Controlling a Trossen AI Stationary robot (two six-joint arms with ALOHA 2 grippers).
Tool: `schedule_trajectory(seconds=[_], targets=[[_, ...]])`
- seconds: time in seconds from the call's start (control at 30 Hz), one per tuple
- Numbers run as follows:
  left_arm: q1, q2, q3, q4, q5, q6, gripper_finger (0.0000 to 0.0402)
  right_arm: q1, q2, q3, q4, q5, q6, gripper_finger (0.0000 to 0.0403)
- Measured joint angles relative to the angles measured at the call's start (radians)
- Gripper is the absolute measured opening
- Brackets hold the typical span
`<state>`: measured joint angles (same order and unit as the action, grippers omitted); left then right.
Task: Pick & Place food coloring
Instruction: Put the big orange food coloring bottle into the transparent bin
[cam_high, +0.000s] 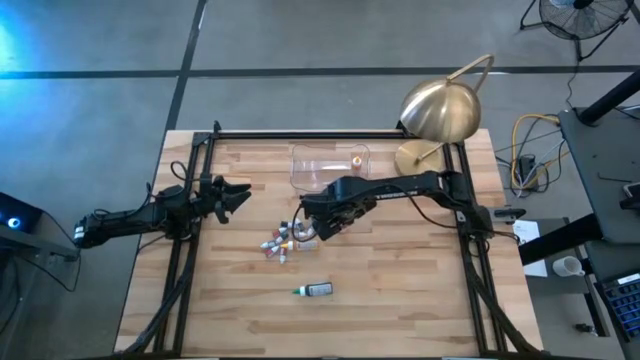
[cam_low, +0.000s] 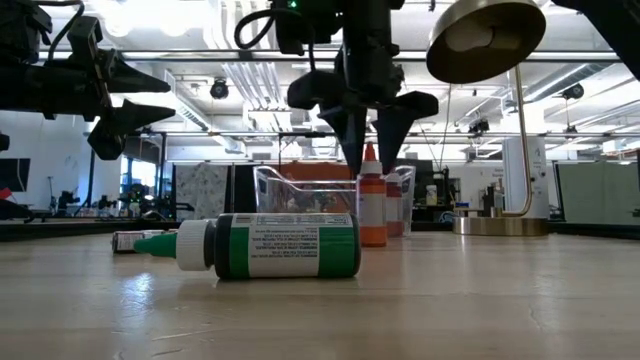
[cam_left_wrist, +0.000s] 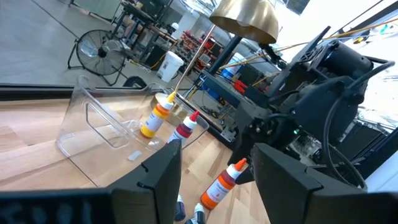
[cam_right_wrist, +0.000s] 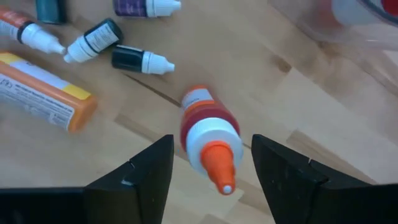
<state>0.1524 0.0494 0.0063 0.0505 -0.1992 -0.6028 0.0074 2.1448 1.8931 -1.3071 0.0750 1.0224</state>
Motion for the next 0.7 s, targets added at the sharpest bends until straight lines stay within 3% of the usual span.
schedule_trajectory(seconds=[0.2,0.53,0.7], targets=[[0.000,0.000,0.000,0.000,0.000,0.000,0.0167,-0.001,0.000,-0.019,0.012,0.004,-0.003,0.0185],[0.000,0.000,0.000,0.000,0.000,0.000,0.0167,-0.001,-0.003,-0.034,0.014,0.028,-0.005,0.0118],[0.000,0.000,0.000,0.000,0.000,0.000,0.0167,-0.002,-0.003,0.006,0.012,0.062,-0.050,0.0110]])
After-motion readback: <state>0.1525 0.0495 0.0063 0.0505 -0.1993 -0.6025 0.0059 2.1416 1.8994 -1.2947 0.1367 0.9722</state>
